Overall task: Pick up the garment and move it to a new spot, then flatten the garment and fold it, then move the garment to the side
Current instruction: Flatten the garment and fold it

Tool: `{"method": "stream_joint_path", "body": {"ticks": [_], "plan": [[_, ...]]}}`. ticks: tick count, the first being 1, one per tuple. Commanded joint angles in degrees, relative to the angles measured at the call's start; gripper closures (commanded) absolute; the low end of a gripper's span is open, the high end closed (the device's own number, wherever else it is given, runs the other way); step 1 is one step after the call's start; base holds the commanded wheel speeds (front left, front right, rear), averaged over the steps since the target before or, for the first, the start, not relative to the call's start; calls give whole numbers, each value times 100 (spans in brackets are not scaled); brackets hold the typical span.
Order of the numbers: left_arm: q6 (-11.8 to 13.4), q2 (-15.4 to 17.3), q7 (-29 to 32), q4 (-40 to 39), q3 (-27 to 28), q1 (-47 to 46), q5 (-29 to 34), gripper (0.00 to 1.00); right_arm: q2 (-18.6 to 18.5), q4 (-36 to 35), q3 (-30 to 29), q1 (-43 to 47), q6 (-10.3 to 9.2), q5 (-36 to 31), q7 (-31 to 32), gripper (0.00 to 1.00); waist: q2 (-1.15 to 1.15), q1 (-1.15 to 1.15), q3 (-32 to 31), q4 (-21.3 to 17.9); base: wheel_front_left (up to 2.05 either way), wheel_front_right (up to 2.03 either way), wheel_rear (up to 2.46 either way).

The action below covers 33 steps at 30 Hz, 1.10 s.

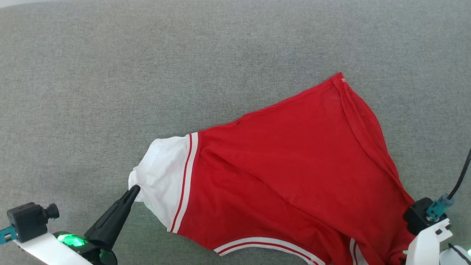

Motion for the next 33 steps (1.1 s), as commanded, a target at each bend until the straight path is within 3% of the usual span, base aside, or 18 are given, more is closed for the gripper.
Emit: {"method": "stream_joint_path", "body": {"ticks": [1, 2, 3, 4, 5, 6, 11, 15, 20, 24, 33], "plan": [[11, 33, -9, -21, -9, 33, 52, 100, -20, -26, -1, -86, -5, -59, -163, 83, 0, 0, -6, 7, 0, 0, 0], [11, 37, -9, -25, -18, 33, 52, 100, -18, -35, -27, -110, -5, -49, -235, 64, 0, 0, -10, 15, 0, 0, 0], [11, 37, -9, -25, -18, 33, 52, 100, -18, -35, -27, -110, -5, -49, -235, 64, 0, 0, -10, 15, 0, 0, 0], [11, 43, -9, -27, -21, 33, 49, 100, -23, -71, -54, -118, -4, -16, -297, 53, 0, 0, -15, 25, 0, 0, 0], [11, 46, -9, -34, -25, 36, 45, 100, -35, -139, -119, -153, -5, 22, -370, 14, 0, 0, -18, 37, 0, 0, 0], [11, 48, -9, -37, -31, 40, 43, 100, -33, -215, -209, -192, -5, 65, -427, 0, 0, 0, -21, 52, 0, 0, 0], [11, -27, -9, -31, -66, -8, 43, 100, -159, -752, -944, -495, -4, 329, -340, 0, 0, 0, -9, 172, 0, 0, 0], [11, -101, -9, -28, -164, -182, 78, 100, -381, -865, -1391, -1380, -4, 171, -525, 0, 0, 0, 95, 311, 0, 0, 0], [11, -175, -9, 4, -350, -464, 86, 100, -575, -55, -837, -2764, -4, -375, -1022, 0, 0, 0, 303, 487, 0, 0, 0], [11, -216, -9, 26, -546, -763, 64, 100, -458, 979, -203, -3653, -4, -700, -1369, 0, 0, 0, 514, 658, 0, 0, 0], [11, -342, -9, 155, -865, -1316, -29, 100, -310, 2719, 544, -4554, -4, -992, -1728, 0, 0, 0, 915, 933, 0, 0, 0]]}}
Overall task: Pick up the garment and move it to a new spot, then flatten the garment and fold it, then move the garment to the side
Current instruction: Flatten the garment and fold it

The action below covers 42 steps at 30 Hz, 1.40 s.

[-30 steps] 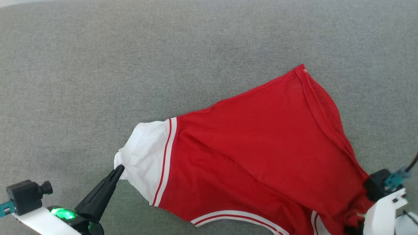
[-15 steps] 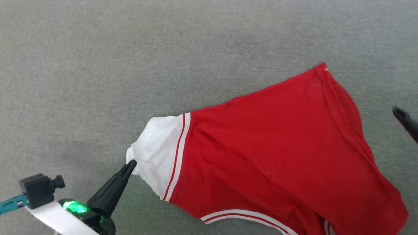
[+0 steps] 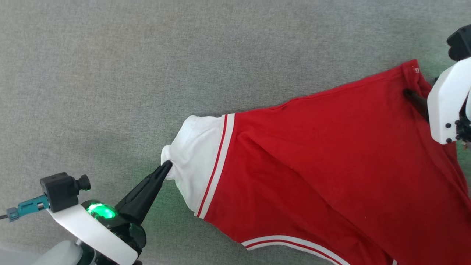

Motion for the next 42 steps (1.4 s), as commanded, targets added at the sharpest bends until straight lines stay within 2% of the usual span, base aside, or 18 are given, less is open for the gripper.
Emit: {"method": "stream_joint_path", "body": {"ticks": [1, 5, 6, 7, 8, 9, 13, 16, 22, 25, 28, 33, 37, 42], "plan": [[11, -29, -9, 29, -29, -140, -17, 100, 18, 224, 86, -90, -3, -36, 5, 0, 0, 0, 115, 81, 0, 0, 0], [11, -43, -9, 78, -95, -228, -37, 100, 24, 574, 360, -51, -2, 67, 161, 0, 0, 0, 157, 81, 0, 0, 0], [11, -37, -9, 100, -107, -258, -35, 100, 33, 622, 429, -42, -2, 112, 177, 49, 0, 0, 153, 71, 0, 0, 0], [11, -34, -9, 126, -118, -293, -27, 100, 48, 680, 480, -31, -2, 149, 172, 64, 0, 0, 134, 59, 0, 0, 0], [11, -34, -9, 126, -118, -293, -27, 100, 48, 680, 480, -31, -2, 149, 172, 64, 0, 0, 134, 59, 0, 0, 0], [11, -15, -9, 218, -129, -341, 44, 100, 126, 810, 448, -108, -2, 159, -96, 100, 0, 0, 30, -6, 0, 0, 0], [11, 1, -9, 328, -11, -494, 155, 100, 165, 929, 384, -268, -4, 96, -541, 100, 0, 0, -135, -84, 0, 0, 0], [12, -120, -9, 412, 275, -644, 150, 100, 245, 1089, 158, -459, -3, -18, -1116, 100, 0, 0, -318, -184, 0, 0, 0], [12, -125, -9, 717, 636, -1362, 32, 100, 463, 1513, -486, -923, -4, -260, -2001, 100, 0, 0, -553, -473, 0, 0, 0], [12, -91, -11, 1002, 828, -2048, -98, 100, 683, 1742, -794, -1351, -4, -411, -2338, 100, 0, 0, -534, -666, 0, 0, 0], [12, -75, -4, 1268, 1071, -2816, -411, 100, 1097, 2078, -1254, -2006, -4, -562, -2814, 100, 0, 0, -438, -930, 0, 0, 0], [12, 41, 446, 1901, 1407, -4382, -947, 100, 1739, 2728, -1795, -3221, -5, -1278, -3635, 100, 0, 0, -129, -1245, 0, 0, 0], [12, 55, 676, 2442, 1636, -5528, -1025, 100, 2045, 3085, -2163, -3991, -17, -1745, -4244, 100, 0, 0, 52, -1383, 0, 0, 0], [13, -13, 617, 2774, 1787, -6616, -952, 100, 2246, 3375, -2724, -4729, -19, -2069, -5104, 100, 0, 0, 120, -1419, 0, 0, 0]]}}
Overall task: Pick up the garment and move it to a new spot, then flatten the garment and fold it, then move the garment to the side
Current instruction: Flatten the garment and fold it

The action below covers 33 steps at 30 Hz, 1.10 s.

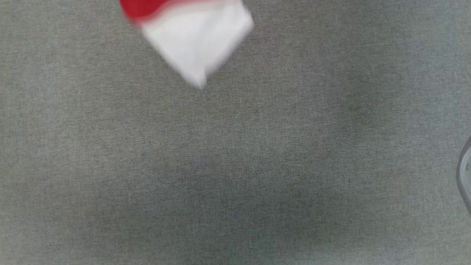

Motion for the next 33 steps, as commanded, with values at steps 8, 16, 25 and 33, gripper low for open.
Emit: {"method": "stream_joint_path", "body": {"ticks": [8, 16, 25, 33], "plan": [[16, -77, -46, -218, -125, 82, -120, 100, 6, 578, -47, 114, -37, -285, -420, 100, 0, 0, -63, 54, 0, 0, 0], [15, 79, -215, -991, -541, 2132, -215, 100, -213, 800, 702, 1443, -35, 210, -118, 100, 0, 0, -338, 167, 0, 0, 0], [14, -126, -671, -1819, -409, 4952, -215, 100, -585, -426, 1447, 3954, -29, 1699, 804, 100, 0, 0, -887, 340, 0, 0, 0], [14, -539, -686, -2636, 181, 6966, 12, 100, -913, -2413, 1414, 6304, -24, 2469, 1777, 100, 0, 0, -1270, 528, 0, 0, 0]]}}
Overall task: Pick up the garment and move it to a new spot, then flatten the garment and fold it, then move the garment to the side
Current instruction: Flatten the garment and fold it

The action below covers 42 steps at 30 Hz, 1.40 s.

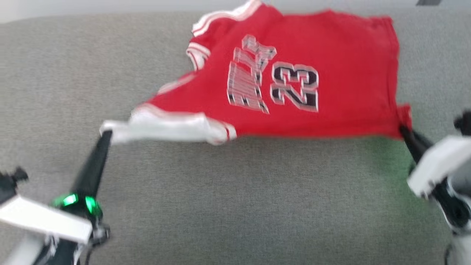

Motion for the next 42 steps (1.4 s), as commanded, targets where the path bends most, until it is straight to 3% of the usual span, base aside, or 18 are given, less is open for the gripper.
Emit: {"method": "stream_joint_path", "body": {"ticks": [1, 11, 19, 26, 34, 42], "plan": [[12, -7, -24, -84, 35, 142, 75, 100, -21, -166, -67, 149, -5, 42, 88, 100, 0, 0, -68, 53, 0, 0, 0], [12, 95, -26, -989, 283, 1729, 380, 100, 213, -2107, -591, 2045, -4, 318, 1086, 100, 0, 0, -195, 119, 0, 0, 0], [12, 131, -26, -1564, 294, 2390, 542, 100, 359, -2941, -1015, 2840, -4, 539, 1473, 100, 0, 0, -101, 101, 0, 0, 0], [12, 358, 118, -1484, 32, 1271, 366, 100, 474, -2777, -894, 2335, -4, 447, 1420, 100, 0, 0, 119, 14, 0, 0, 0], [12, 638, 995, -675, -382, -725, 172, 100, 448, -2073, -566, 1246, -4, 199, 1144, 100, 0, 0, 497, -253, 0, 0, 0], [12, 444, 1697, 288, -809, -2320, 91, 100, 582, -1627, -545, 684, -4, 131, 777, 100, 0, 0, 831, -463, 0, 0, 0]]}}
